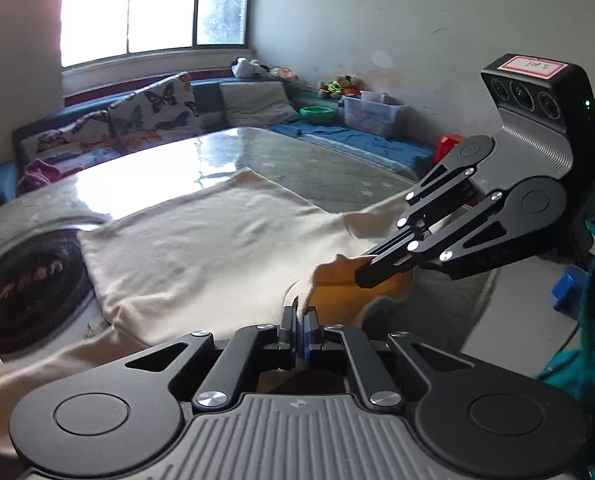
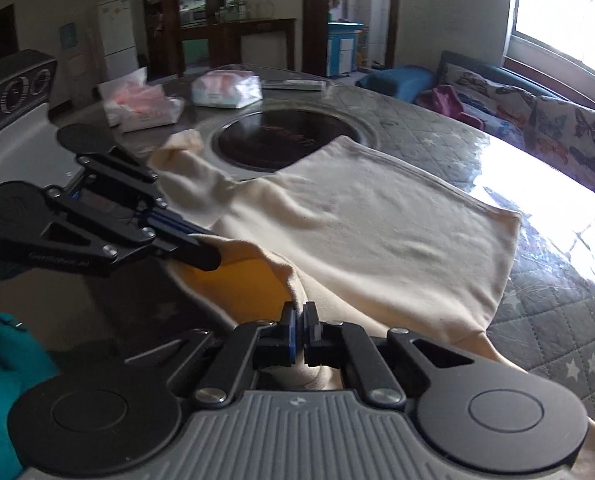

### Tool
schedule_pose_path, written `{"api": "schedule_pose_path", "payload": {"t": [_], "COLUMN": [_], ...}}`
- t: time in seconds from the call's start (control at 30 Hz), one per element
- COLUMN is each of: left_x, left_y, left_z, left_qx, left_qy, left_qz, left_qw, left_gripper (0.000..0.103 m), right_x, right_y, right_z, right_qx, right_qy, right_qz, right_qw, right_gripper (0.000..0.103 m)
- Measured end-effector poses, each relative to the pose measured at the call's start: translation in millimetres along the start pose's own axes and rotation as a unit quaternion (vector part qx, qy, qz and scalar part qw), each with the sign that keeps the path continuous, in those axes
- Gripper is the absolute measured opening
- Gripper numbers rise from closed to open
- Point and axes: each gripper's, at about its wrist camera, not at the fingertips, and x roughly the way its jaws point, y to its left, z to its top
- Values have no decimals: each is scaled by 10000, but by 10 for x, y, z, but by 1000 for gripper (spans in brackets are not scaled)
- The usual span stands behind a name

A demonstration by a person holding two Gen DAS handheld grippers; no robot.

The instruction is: Fold clothes

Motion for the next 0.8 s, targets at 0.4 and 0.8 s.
{"api": "schedule_pose_path", "payload": {"t": [0.4, 0.8], "left_x": [-158, 492], "left_y": [282, 737], "left_z": [42, 90], "left_qx": [-92, -1345], "left_qy": [-13, -189], "left_qz": [31, 882], "left_qw": [10000, 9868], "left_gripper": [8, 9], "right_x": [-201, 417], "right_y": [54, -32], "right_z": [-70, -98], "right_qx": [-121, 35], "right_qy": [80, 122], "right_qz": [437, 335], "right_qw": [9989, 9994], "right_gripper": [9, 19]}}
